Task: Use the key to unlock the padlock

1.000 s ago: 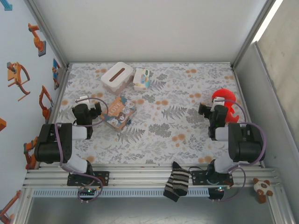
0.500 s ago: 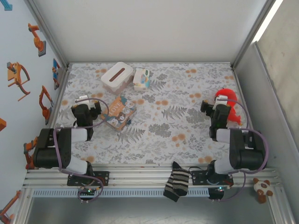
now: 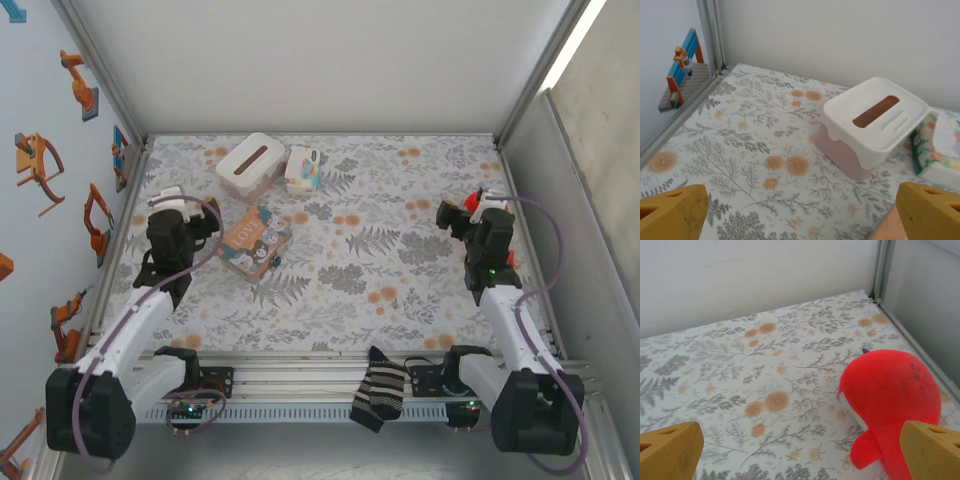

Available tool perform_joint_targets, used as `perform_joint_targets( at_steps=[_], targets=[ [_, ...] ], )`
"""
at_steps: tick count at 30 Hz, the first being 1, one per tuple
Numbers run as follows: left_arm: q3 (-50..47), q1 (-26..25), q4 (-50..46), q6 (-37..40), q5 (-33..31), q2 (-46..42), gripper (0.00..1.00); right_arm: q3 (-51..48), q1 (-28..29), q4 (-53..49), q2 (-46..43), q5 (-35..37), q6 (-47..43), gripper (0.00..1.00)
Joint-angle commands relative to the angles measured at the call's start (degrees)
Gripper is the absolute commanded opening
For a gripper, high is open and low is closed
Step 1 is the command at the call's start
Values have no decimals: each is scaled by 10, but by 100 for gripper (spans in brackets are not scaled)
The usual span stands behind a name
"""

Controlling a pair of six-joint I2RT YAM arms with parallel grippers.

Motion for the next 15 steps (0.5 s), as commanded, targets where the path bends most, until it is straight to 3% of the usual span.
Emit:
perform_joint_targets(
  at_steps=[1,4,7,10,15],
  targets=[
    [23,-1,-237,-116,31,-56,96,41,6,-206,-23,-64,45,99],
    [53,-1,-365,-196,54,-98,96,78,6,-299,-26,-89,64,100],
    [58,-1,-441,-281,117,-124,96,110,8,-386,-11,-119,64,99],
    [30,-1,-435,-341,189,-141,96,126,11,-455,6,-135,55,100],
    [-6,-1,-344,-415,275,-110,96,122,37,-508,14,-146,57,99]
  ],
)
